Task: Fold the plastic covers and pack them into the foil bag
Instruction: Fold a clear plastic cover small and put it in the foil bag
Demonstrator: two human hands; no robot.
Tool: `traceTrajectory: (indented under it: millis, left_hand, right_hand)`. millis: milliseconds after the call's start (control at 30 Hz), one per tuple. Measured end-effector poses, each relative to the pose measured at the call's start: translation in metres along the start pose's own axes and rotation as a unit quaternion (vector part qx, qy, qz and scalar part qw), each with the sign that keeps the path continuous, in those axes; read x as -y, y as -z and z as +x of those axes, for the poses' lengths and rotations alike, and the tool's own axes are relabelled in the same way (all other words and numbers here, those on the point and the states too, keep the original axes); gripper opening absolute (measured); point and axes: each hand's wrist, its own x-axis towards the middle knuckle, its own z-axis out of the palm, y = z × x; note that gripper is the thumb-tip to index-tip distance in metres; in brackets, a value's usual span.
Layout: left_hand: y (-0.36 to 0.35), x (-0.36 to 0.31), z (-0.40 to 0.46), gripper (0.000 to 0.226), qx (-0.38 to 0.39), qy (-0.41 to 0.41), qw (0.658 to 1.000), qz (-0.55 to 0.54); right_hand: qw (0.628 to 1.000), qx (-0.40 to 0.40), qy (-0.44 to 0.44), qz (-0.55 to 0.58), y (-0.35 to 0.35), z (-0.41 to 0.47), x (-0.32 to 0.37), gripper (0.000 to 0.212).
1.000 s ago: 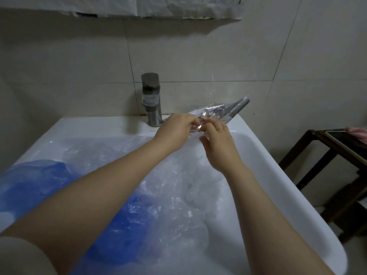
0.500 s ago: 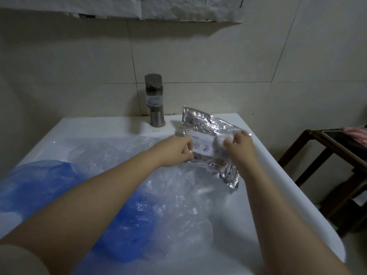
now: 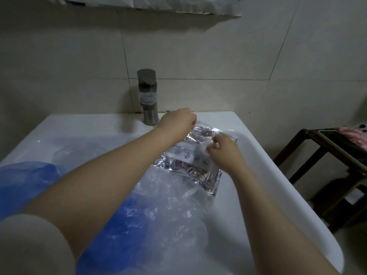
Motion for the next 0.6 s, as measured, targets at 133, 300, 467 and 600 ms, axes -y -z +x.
traceTrajectory:
  millis: [133,300,467,600]
  left_hand:
    - [0.01,0.006,-0.048,0.013,-0.051,-0.017,0.999,0.001]
    - [0.035,0.021,-0.116,0.015,-0.1,-0.043,0.994,0.031]
    - [0.063,0.043,-0.15,0.026,-0.206,-0.073,0.976,0.02]
    - [0.094,0.053,-0.16,0.017,-0.269,-0.041,0.961,0.039]
  right_hand:
    - [0.966,-0.213,0.057,0.137,0.02,-0.015,0.039,0.022]
    - [0.965,-0.15,0.138,0.167,0.024,-0.031,0.095,0.01]
    - [0.971,-0.039,0.233,0.032,0.041,-0.03,0.153,0.014]
    - [0.948,0.007,0.308,-0.082,0.059,-0.026,0.2,0.02]
